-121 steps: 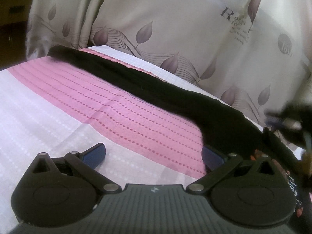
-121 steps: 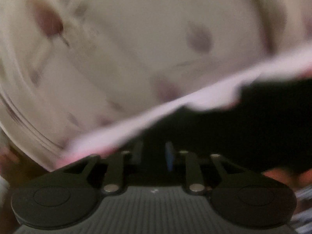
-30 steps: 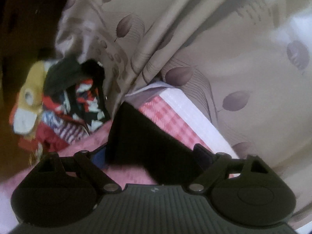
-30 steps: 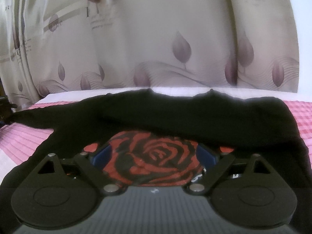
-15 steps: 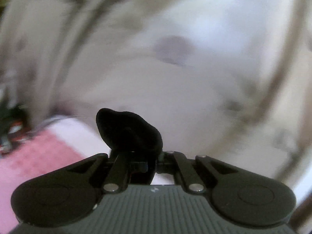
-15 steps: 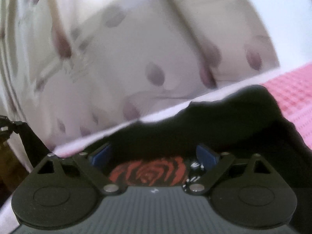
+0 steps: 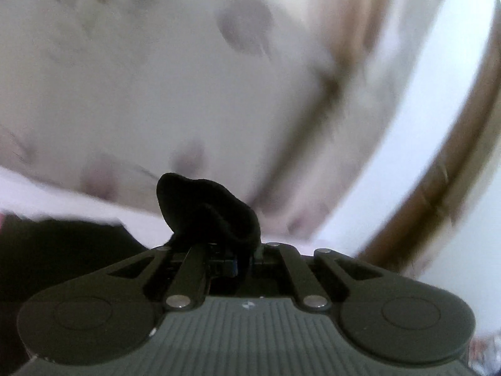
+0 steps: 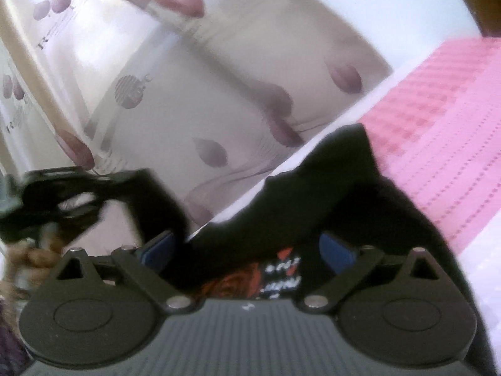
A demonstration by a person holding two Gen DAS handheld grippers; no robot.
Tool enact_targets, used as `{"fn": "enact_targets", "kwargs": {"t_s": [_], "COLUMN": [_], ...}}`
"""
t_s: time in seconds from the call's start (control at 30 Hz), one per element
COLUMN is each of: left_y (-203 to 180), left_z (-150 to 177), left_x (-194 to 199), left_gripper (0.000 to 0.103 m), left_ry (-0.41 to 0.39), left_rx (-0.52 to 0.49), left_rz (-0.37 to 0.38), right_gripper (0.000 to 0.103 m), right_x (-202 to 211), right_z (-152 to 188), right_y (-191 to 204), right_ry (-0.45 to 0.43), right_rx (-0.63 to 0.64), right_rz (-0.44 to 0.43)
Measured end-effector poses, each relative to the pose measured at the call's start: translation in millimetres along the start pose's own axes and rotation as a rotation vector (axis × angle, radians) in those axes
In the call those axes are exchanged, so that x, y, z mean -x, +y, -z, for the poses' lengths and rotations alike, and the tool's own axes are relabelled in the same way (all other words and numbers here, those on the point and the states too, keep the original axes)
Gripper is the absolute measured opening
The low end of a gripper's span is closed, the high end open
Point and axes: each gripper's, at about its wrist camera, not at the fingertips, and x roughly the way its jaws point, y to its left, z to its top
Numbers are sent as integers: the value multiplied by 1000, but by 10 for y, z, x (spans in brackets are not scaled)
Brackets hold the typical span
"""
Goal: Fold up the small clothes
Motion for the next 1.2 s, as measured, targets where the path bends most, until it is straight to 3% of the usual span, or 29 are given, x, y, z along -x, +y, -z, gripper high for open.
{"fn": "enact_targets", "kwargs": {"t_s": [0.13, 0.17, 0.2, 0.23, 0.27, 0.3, 0.33, 0.4, 0.5, 0.57, 0.67, 0.77, 0.83, 0.87, 0.93, 0.97, 1.03, 1.1, 1.2], "left_y": [-134, -137, -134, -122, -119, -104, -94, -36, 170, 344, 728, 1110, 1380, 1439, 1554, 1583, 1569, 1532, 1532], "left_z": [419, 494, 542, 578, 588, 593, 587, 578, 652, 774, 1005, 1223, 1258, 1245, 1237, 1221, 1233, 1258, 1273], "left_x": [-578, -641, -678, -663, -614, -496, -330, -42, 297, 468, 559, 513, 585, 619, 693, 677, 723, 771, 787], "left_gripper": [9, 22, 48, 65, 89, 100, 103, 103, 103, 103, 103, 102, 99, 101, 102, 102, 102, 103, 103], "left_ry": [98, 108, 110, 102, 73, 10, -54, -132, -175, -197, -181, -126, -102, -137, -164, -156, -171, -167, -178], "left_rx": [-45, -51, -60, -74, -87, -96, -102, -109, -141, -188, -162, -35, 127, 150, 185, 203, 197, 182, 190], "left_rz": [91, 111, 118, 108, 93, 79, 74, 48, -53, -154, -247, -293, -253, -248, -270, -263, -270, -287, -317], "right_gripper": [100, 100, 100, 100, 100, 100, 100, 100, 100, 100, 100, 99, 99, 94, 61, 39, 30, 7, 7], "right_x": [17, 8, 2, -2, 1, 4, 5, 13, 31, 38, -48, -382, -648, -779, -1020, -1134, -1244, -1225, -1039], "right_z": [6, 3, 1, -1, -1, 4, 7, 11, -17, -88, -276, -475, -546, -557, -515, -474, -356, -304, -404], "right_y": [-223, -252, -263, -258, -254, -248, -239, -221, -126, 43, 281, 274, 221, 187, 139, 127, 141, 231, 357], "right_ry": [-4, -2, 0, 2, 5, 7, 8, 8, 14, 10, 0, 74, 147, 184, 255, 303, 338, 295, 161], "right_rx": [-99, -114, -118, -110, -102, -95, -89, -83, -45, 69, 253, 330, 352, 360, 374, 371, 413, 464, 492], "right_rz": [-11, -13, -22, -29, -35, -43, -48, -48, -35, -6, 49, 110, 148, 156, 191, 189, 193, 206, 201]}}
